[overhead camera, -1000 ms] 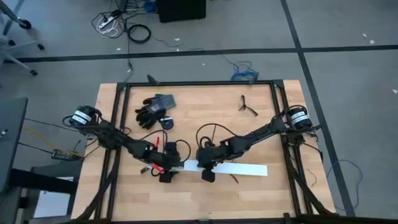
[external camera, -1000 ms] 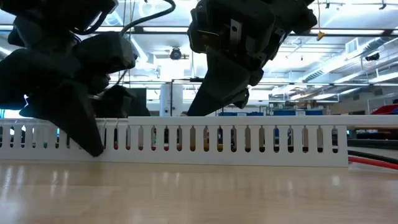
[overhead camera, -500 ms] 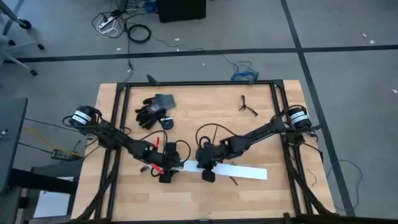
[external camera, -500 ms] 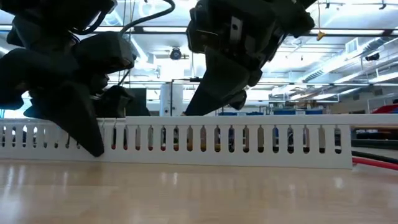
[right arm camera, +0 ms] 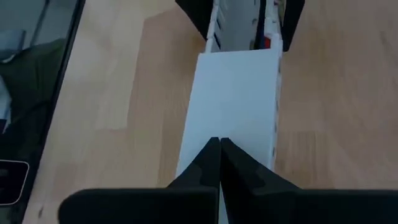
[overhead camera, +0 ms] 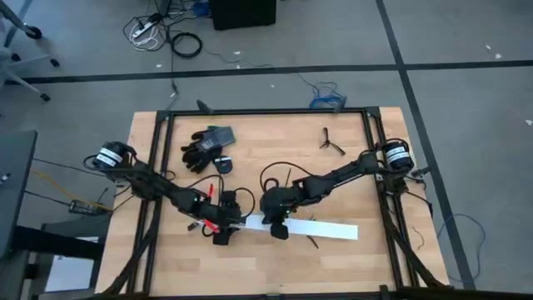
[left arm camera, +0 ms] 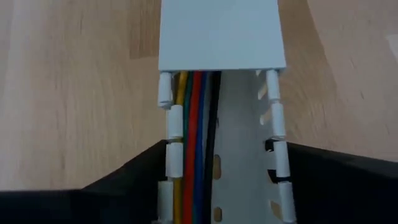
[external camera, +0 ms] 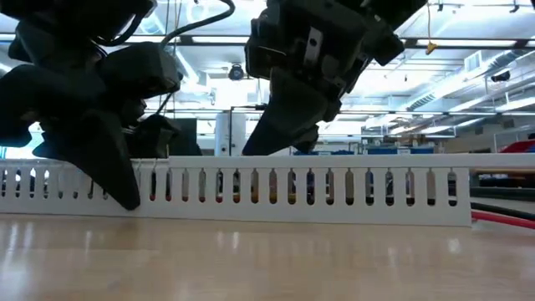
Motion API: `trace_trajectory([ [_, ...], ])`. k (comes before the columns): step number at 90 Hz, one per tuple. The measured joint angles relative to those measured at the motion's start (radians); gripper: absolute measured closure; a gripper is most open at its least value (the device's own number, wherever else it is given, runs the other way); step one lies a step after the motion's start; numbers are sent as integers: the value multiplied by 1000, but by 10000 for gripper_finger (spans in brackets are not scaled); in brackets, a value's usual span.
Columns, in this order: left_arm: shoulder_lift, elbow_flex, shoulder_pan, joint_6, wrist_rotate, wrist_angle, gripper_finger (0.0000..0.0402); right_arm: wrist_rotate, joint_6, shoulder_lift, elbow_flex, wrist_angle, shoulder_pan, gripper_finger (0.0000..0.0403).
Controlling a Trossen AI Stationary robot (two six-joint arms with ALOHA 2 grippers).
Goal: Ziptie cables
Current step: Close the white cable duct cover
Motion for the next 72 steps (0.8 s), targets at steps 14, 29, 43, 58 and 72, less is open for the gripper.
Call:
trace_trajectory([
  [14, 2, -1, 0, 23, -4, 37, 140, 12, 7, -1, 0, -4, 12, 403],
  [29, 3, 3, 2, 24, -12, 93, 114, 15, 8, 0, 2, -1, 12, 403],
  [43, 12, 3, 2, 21, -10, 107, 106, 13, 7, 0, 2, -2, 13, 403],
  [58, 19, 3, 1, 19, 6, 103, 106, 11, 7, 0, 2, -2, 13, 403],
  [72, 20, 3, 1, 18, 8, 99, 112, 10, 3, 0, 2, -3, 13, 403],
])
